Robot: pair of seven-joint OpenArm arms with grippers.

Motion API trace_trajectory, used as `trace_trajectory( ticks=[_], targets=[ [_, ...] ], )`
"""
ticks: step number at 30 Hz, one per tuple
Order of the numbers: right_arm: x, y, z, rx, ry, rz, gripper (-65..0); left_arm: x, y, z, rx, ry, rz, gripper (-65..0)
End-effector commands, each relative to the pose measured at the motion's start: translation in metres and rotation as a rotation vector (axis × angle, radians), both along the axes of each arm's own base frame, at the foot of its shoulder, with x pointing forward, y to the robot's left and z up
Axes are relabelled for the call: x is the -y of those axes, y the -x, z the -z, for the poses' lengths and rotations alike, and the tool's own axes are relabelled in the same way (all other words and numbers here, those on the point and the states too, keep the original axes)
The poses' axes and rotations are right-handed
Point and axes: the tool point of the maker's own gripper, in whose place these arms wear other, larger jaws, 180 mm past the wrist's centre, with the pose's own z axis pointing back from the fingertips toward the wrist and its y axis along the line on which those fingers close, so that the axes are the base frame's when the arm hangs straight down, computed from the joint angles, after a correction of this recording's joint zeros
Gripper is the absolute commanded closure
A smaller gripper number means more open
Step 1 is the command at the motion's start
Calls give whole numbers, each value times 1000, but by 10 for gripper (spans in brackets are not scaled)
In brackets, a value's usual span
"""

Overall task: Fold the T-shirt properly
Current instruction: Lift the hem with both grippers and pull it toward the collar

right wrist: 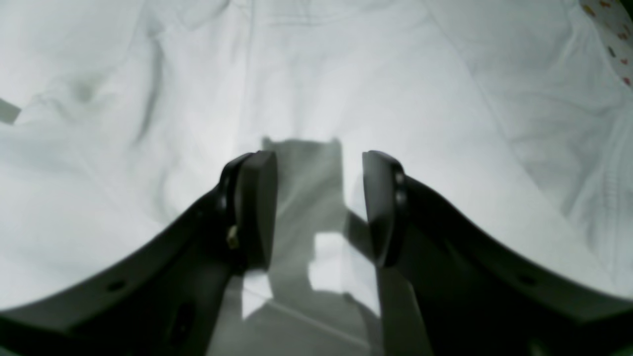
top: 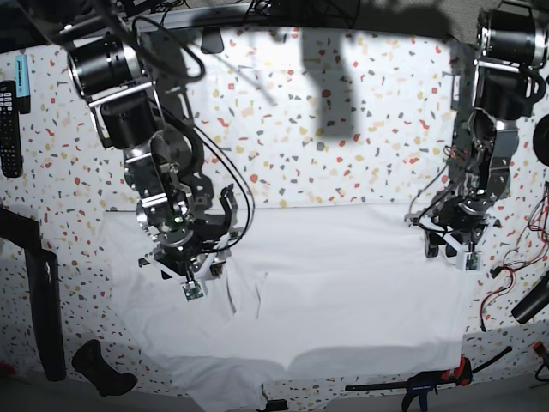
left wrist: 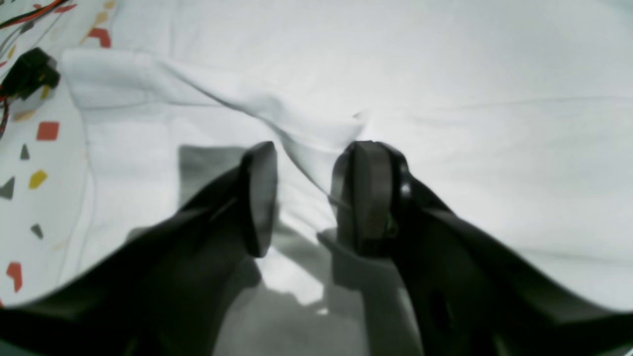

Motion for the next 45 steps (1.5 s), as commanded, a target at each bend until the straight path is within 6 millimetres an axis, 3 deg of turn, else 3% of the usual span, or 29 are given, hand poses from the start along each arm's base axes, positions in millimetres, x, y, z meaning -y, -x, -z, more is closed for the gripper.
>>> trace_trajectory(
  ticks=[1,10,19,24,32,45],
  targets=[
    [5,16,16,-90,29,4,-291,-8,13,14,-83,-26,-2,-245],
    [-22,46,6,-86,7,-43,-291,13,45,10,-86,-68,85,-245],
    [-37,93,14,-116,9,-83,-291,17,91,14,-117,-203,97,-245],
    [-30,124,18,-132,28,-67,-291,17,123,33,-176,-210,99,-245],
    [-2,173,20,-167,10,23,-291,20,166,53,-286,-209,117,-245],
    [22,232,8,-223,94,-21,-291,57,242,35,-328,-151,197,-245]
  ],
)
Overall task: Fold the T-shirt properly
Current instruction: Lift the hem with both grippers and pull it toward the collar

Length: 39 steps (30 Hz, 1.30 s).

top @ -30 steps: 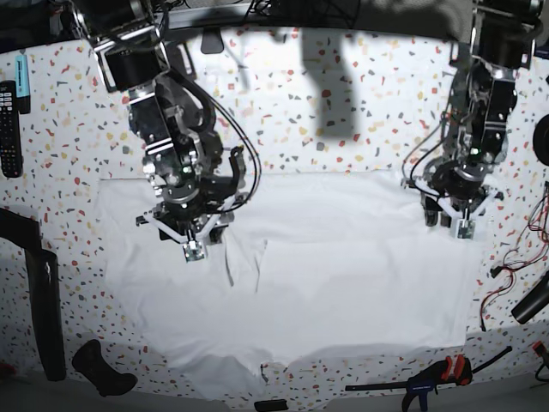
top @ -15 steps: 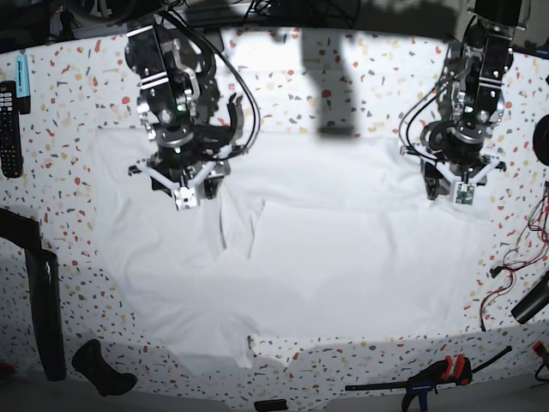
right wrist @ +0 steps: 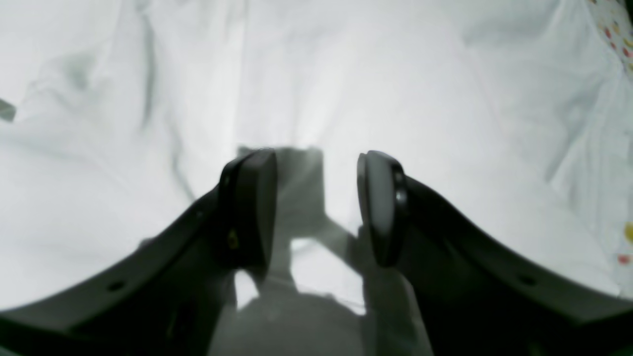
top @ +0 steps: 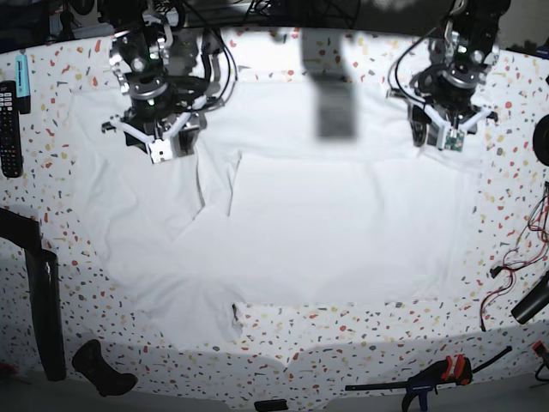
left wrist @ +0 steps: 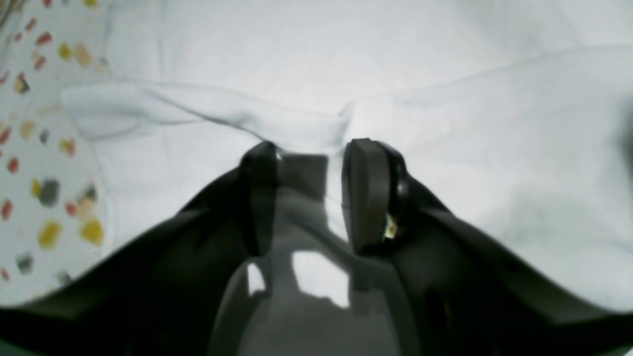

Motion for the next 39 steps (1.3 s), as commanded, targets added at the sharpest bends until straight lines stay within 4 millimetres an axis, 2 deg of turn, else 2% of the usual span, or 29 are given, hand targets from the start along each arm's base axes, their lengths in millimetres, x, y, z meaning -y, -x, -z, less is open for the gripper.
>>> trace_trajectory(
  ticks=[1,7,14,22,27,33,39],
  targets=[
    [9,20,11,-87,37,5,-291,2,42,28,-194,-26,34,-245],
    [13,43,6,-111,71,-25,-291,6,70,30,-245,-29,48,-245],
    [14,56,5,-141,101,-31,-291,-1,91,37,-282,-94,75,-245],
    [12,54,-3,-134,100,-31,-291,-5,108,42,-329,-106,58,-245],
    [9,55,-8,-124,98,-37,-291,-8,109,39,-324,-115,28,-245],
    [9,59,-7,-134,97,-38,-291,-1,109,24,-295,-119,46,-245],
    [9,61,-6,-140,99,-37,-291,3,100,15,-233,-102,46,-245]
  ],
)
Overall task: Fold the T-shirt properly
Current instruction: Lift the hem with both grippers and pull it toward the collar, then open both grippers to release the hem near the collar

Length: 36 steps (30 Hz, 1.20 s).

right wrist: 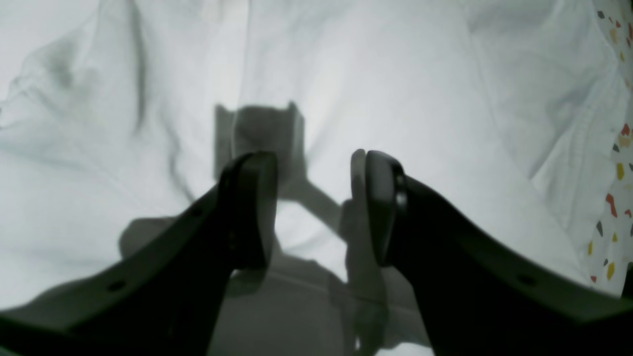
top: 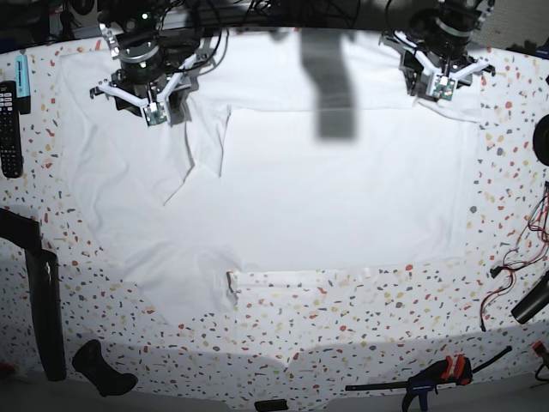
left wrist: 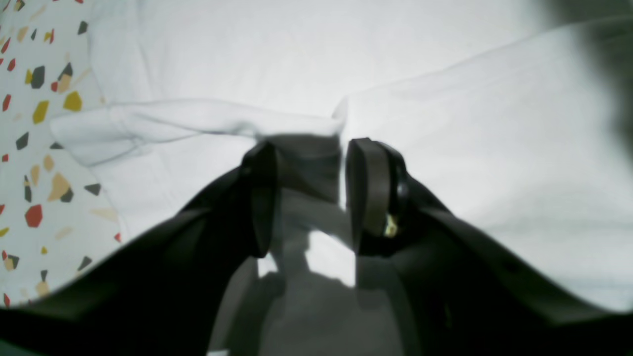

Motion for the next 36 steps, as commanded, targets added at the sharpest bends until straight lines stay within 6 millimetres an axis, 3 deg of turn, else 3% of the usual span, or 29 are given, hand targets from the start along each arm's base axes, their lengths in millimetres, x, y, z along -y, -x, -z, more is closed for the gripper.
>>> trace_trajectory(
  ticks=[1,8,17,24,30,36],
  targets=[
    [3,8,3,-36,15,2,-291,-3,28,19,-137,-27,8,-245],
    [6,12,4,-69,31,13,-291,-5,24,16,-107,-56,29,-245],
    [-1,2,-18,-28,24,9,-291,-7,23,16,-99,-75,38,-245],
    [-3,-5,-25,5,15,3,-291,-12,17,12,-77,-89,-6,-246],
    [-5,-7,-27,17,11,1,-291,-10,8,0,-37,-84,-17,-246],
    [-13,-17,-49,81,-9,-13,-291,-1,-7,-23,33,-60,-7,-246]
  ],
)
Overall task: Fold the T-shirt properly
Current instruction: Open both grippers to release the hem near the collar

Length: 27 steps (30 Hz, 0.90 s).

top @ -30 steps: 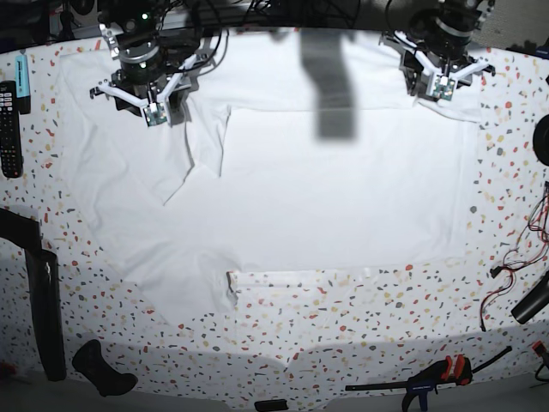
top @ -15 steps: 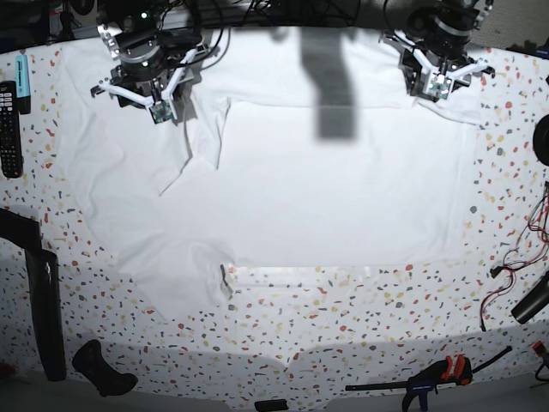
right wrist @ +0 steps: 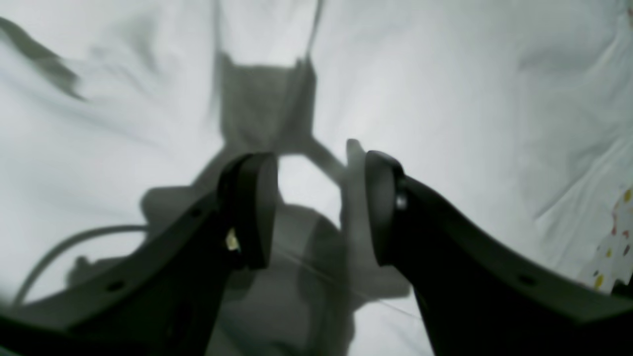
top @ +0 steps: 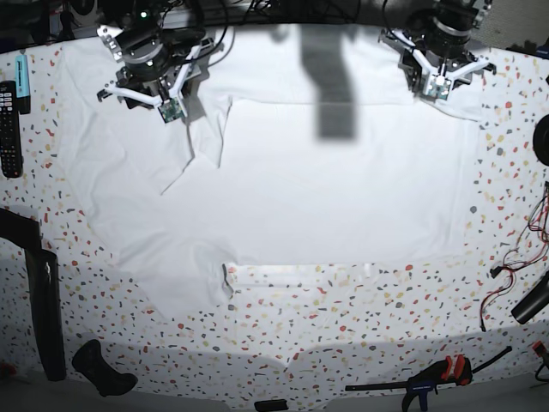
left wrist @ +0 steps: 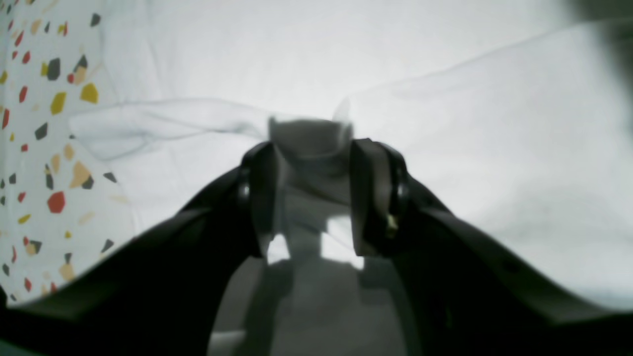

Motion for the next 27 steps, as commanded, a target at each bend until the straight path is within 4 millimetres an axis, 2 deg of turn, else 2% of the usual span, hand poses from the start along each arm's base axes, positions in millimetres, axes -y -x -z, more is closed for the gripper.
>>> trace_trajectory(
  ticks=[1,8,17,22,27],
  targets=[
    [-3,-6,-13,46,-9,-13,-291,2,-1,-7,15,3,13,-245],
    [-9,-12,-33,90,-20,-21,-291,5,-6,-16,44,1,22,-246],
    [-7,-17,-44,134,19,-33,-291,-17,-17,-26,114,-145,-8,-246],
    [-1,-20,-47,155,72,-39,-291,-16,-37,-39,167,-142,-16,-246],
    [-1,-20,-47,157,70,-34,-291,-20,-67,-56,205,-153,-44,-246]
  ],
)
